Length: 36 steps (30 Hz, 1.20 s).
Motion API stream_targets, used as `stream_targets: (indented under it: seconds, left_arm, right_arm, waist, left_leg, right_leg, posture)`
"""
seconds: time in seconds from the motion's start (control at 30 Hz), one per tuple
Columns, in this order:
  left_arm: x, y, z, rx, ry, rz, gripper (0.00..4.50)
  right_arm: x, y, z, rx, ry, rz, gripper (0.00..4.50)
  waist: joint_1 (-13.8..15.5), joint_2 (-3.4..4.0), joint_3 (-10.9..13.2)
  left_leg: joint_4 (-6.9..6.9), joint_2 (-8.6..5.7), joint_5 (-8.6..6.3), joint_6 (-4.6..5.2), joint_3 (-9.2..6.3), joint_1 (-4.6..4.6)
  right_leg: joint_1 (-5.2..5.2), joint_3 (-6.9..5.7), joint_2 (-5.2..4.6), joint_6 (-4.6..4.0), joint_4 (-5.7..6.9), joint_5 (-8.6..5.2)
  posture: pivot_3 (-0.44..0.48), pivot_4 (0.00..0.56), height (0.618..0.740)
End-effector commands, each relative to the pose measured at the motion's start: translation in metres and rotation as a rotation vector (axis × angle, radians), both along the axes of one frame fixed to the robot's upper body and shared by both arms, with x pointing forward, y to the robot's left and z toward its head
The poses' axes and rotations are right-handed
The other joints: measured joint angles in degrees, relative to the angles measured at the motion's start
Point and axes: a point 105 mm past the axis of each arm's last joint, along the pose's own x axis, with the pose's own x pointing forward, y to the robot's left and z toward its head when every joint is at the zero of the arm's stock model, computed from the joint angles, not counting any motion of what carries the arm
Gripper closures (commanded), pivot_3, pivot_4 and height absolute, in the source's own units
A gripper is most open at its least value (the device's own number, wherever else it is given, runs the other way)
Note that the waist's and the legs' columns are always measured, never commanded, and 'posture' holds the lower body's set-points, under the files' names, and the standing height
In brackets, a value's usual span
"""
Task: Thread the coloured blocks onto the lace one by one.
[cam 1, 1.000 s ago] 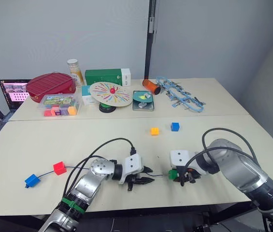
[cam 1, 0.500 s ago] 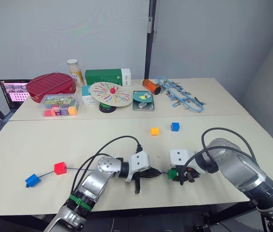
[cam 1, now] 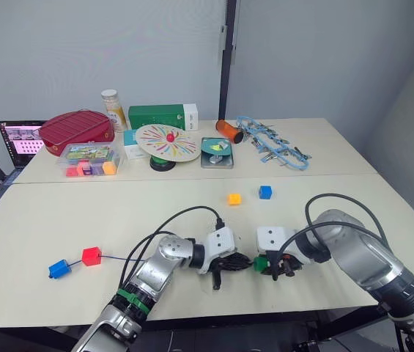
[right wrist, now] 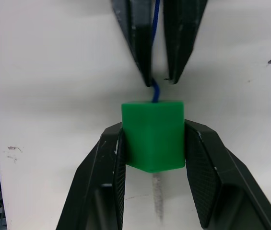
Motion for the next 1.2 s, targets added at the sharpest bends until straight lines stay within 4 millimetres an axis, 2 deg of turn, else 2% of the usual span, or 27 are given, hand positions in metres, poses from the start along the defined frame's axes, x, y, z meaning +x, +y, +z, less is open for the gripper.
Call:
stream_targets:
  seconds: [0.03, 0.1, 0.23, 0.27, 0.33, 0.57, 0.7, 0.97, 1.2]
  left_arm:
    - [-0.005, 0.005, 0.009, -0.027, 0.012, -0.021, 2.31]
    - [-0.006, 0.010, 0.008, -0.026, 0.016, -0.021, 1.62]
    - [-0.007, 0.011, 0.010, -0.045, 0.006, -0.025, 0.35]
    - [-0.007, 0.008, 0.011, -0.056, 0.003, -0.036, 0.00]
    - [-0.008, 0.001, 0.014, -0.082, 0.002, -0.052, 0.00]
    - [-0.006, -0.019, 0.021, -0.128, -0.015, -0.081, 0.00]
    - [-0.006, -0.031, 0.020, -0.120, 0.001, -0.091, 0.00]
    - [-0.003, -0.028, 0.018, -0.097, 0.000, -0.056, 0.00]
    - [-0.005, -0.042, 0.016, -0.112, 0.053, -0.012, 0.00]
  right_arm:
    - [-0.003, 0.005, 0.000, 0.031, 0.017, 0.001, 3.26]
    - [0.000, 0.001, 0.004, 0.031, 0.003, -0.015, 2.22]
    - [-0.002, -0.009, 0.012, 0.046, 0.016, -0.049, 0.91]
    - [-0.003, -0.013, 0.013, 0.050, 0.025, -0.060, 0.46]
    - [-0.006, -0.021, 0.017, 0.062, 0.041, -0.084, 0.01]
    - [-0.014, -0.042, 0.031, 0.094, 0.034, -0.154, 0.01]
    - [-0.014, -0.058, 0.030, 0.062, 0.011, -0.201, 0.01]
    - [-0.014, -0.057, 0.026, 0.075, -0.003, -0.207, 0.01]
    - [0.002, -0.051, 0.020, 0.059, -0.086, -0.151, 0.01]
  waist:
    - [-0.06, 0.00, 0.00]
    - [-0.07, 0.00, 0.00]
    - [0.29, 0.01, 0.01]
    - [0.35, 0.01, 0.01]
    - [0.50, 0.00, 0.01]
    - [0.67, -0.01, 0.02]
    - [0.51, -0.01, 0.02]
    - [0.30, -0.01, 0.02]
    - [0.43, -0.02, 0.02]
  left_leg:
    - [0.00, 0.00, 0.00, 0.00, 0.00, 0.00]
    - [-0.01, 0.01, 0.00, 0.00, 0.00, 0.00]
    - [0.00, -0.02, 0.00, 0.00, -0.01, -0.05]
    - [0.02, -0.03, 0.00, 0.00, -0.02, -0.07]
    - [0.04, -0.07, -0.02, 0.03, -0.02, -0.11]
    - [0.04, -0.07, -0.04, 0.07, -0.02, -0.14]
    - [0.03, -0.06, -0.04, 0.07, -0.01, -0.12]
    - [0.03, -0.04, -0.04, 0.07, 0.00, -0.13]
    - [0.08, -0.07, -0.05, 0.08, 0.00, -0.12]
  right_leg:
    - [-0.01, 0.00, 0.00, 0.00, 0.00, 0.00]
    - [-0.02, 0.01, 0.00, 0.00, 0.02, 0.00]
    - [-0.06, 0.02, -0.03, 0.00, 0.01, 0.00]
    - [-0.05, 0.01, -0.06, 0.00, 0.00, 0.00]
    - [-0.06, 0.00, -0.09, 0.02, 0.00, 0.01]
    - [-0.07, -0.01, -0.11, 0.03, -0.04, 0.02]
    - [-0.05, -0.01, -0.11, 0.03, -0.04, 0.01]
    - [-0.06, 0.00, -0.09, 0.03, -0.05, 0.01]
    - [-0.01, 0.01, -0.10, 0.06, -0.06, 0.03]
  posture:
    - [0.000, 0.150, 0.740]
    - [0.000, 0.150, 0.740]
    - [0.000, 0.150, 0.740]
    - [0.000, 0.150, 0.740]
    - [0.000, 0.150, 0.740]
    - [0.000, 0.150, 0.740]
    - [0.000, 0.150, 0.740]
    - [0.000, 0.150, 0.740]
    - [0.000, 0.150, 0.740]
